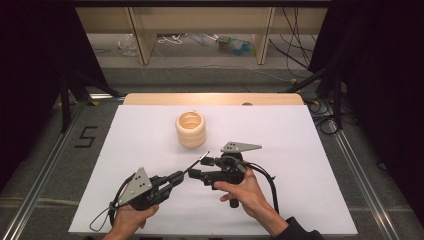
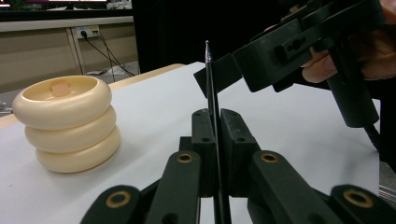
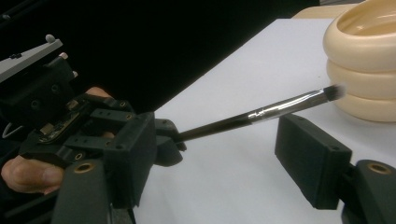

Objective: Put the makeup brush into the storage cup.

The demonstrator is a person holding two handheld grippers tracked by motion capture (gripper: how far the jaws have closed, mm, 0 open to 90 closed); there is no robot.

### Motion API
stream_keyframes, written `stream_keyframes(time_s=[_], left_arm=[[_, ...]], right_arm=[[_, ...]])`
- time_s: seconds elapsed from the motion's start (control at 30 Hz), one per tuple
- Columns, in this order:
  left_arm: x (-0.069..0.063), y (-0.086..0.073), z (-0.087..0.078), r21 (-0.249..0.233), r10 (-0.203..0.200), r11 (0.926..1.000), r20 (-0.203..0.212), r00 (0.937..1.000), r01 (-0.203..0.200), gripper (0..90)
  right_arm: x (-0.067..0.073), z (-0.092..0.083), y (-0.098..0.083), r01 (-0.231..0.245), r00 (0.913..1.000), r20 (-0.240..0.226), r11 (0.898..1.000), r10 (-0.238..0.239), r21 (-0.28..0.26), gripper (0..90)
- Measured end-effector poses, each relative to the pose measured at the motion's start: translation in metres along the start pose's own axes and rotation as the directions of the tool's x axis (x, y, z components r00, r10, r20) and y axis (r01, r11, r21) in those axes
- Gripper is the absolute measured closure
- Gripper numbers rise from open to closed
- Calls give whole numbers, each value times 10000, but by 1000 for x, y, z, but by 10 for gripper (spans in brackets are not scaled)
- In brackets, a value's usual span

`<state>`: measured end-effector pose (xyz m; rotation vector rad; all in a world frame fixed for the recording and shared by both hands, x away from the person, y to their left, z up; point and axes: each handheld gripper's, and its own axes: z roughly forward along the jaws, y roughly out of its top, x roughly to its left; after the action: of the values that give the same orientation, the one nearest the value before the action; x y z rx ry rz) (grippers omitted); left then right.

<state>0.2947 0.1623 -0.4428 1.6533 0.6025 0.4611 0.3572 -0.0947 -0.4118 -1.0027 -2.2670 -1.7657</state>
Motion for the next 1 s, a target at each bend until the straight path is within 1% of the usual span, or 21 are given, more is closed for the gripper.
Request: stream_keyframes(time_s=[0.13, 0.17, 0.2, 0.23, 0.4, 0.57, 0.63, 0.9, 1.0], left_arm=[[-2, 0, 0, -53, -41, 10000, 17, 10000, 41, 847], [-2, 0, 1, -137, -5, 9999, 93, 10000, 6, 848], [-2, 1, 0, -41, 20, 10000, 20, 10000, -20, 847], [-3, 0, 0, -74, -34, 10000, 29, 10000, 35, 847], [-3, 1, 0, -114, -13, 9999, 45, 10000, 14, 847], [-3, 1, 1, -134, 21, 9999, 57, 10000, -21, 847], [-3, 1, 0, -142, 91, 9999, 72, 9999, -90, 847], [-4, 1, 1, -150, 71, 9999, 92, 9999, -70, 848], [-5, 1, 1, -172, 63, 9998, 95, 9999, -62, 847]], right_arm=[[0, 0, 0, -60, 10000, -80, 10000, 60, -33, 344], [0, 0, 0, -40, 9999, -100, 10000, 40, -59, 351], [0, 0, 0, -85, 9999, -113, 9999, 85, -53, 357], [0, 0, 0, -111, 9999, -124, 9999, 110, -54, 363], [0, 1, -1, -229, 9996, -177, 9997, 228, -74, 389], [0, 2, -1, -227, 9995, -215, 9996, 223, -192, 407], [0, 1, -1, -291, 9992, -271, 9994, 286, -200, 417], [-2, 2, -3, -561, 9974, -458, 9980, 547, -294, 445], [-2, 2, -3, -583, 9975, -406, 9978, 570, -313, 458]])
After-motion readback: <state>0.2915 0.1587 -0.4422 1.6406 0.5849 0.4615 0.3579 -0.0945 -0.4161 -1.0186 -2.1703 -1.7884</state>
